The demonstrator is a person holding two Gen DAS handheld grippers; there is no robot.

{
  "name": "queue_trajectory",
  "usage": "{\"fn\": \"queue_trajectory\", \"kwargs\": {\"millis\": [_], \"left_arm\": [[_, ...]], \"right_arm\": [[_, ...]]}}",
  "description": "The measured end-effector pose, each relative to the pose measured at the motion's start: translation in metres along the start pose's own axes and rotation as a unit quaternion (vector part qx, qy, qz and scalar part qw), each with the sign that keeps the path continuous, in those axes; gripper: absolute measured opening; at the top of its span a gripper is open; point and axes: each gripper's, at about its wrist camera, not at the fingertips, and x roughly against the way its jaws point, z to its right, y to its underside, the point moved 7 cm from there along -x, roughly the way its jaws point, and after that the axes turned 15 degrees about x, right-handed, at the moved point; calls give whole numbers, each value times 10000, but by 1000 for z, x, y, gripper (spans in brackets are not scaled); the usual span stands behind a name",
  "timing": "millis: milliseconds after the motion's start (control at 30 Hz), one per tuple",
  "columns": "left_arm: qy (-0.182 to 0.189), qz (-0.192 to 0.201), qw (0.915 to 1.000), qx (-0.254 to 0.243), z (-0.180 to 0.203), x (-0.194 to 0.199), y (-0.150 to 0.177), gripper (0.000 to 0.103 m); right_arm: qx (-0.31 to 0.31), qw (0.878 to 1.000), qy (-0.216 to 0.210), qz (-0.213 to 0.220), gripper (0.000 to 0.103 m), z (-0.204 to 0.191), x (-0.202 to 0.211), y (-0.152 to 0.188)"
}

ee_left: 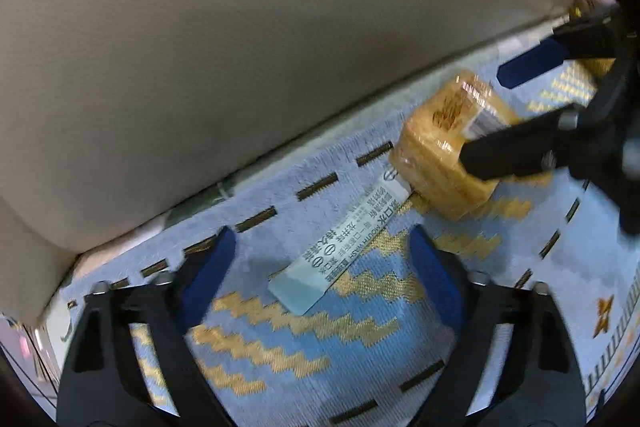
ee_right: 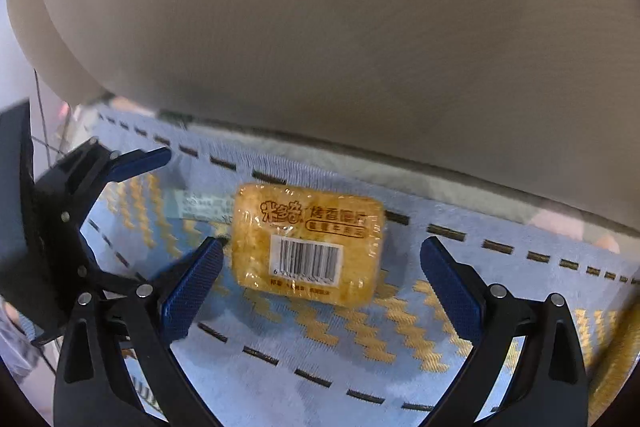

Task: Organize snacks
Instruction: 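Grasp the white stick snack with left gripper while right grasps barcode toast pack, then carry both snacks to the gold plate and open both grippers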

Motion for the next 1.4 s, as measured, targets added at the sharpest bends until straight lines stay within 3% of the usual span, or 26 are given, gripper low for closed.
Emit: {"fn": "queue_trajectory", "kwargs": {"millis": [167,200,233,300,333,633,967,1400], "left_arm": [[196,40,9998,15,3,-9,-5,76],[210,57,9998,23,3,-9,-6,75],[229,88,9997,7,4,-9,-7,65],[478,91,9988,-112,17,-9,-8,37],[411,112,9989,-173,23,-9,-8,31],[811,196,9957,408,43,9,3,2],[1273,-46,9861,1064,58,22,14,1],[654,135,9938,893,85,59,8,1]], "right_arm": [[-383,9987,-15,-342,97,2,-27,4],[-349,9991,32,-252,90,2,-25,4],[-276,9994,55,-186,78,0,-22,3],[-112,9995,266,-105,78,0,-14,5],[-164,9995,273,-70,78,3,-11,9],[-759,9969,87,174,78,32,9,35],[-887,9946,-143,512,78,34,50,67],[-1606,9836,-425,696,78,46,66,139]]}}
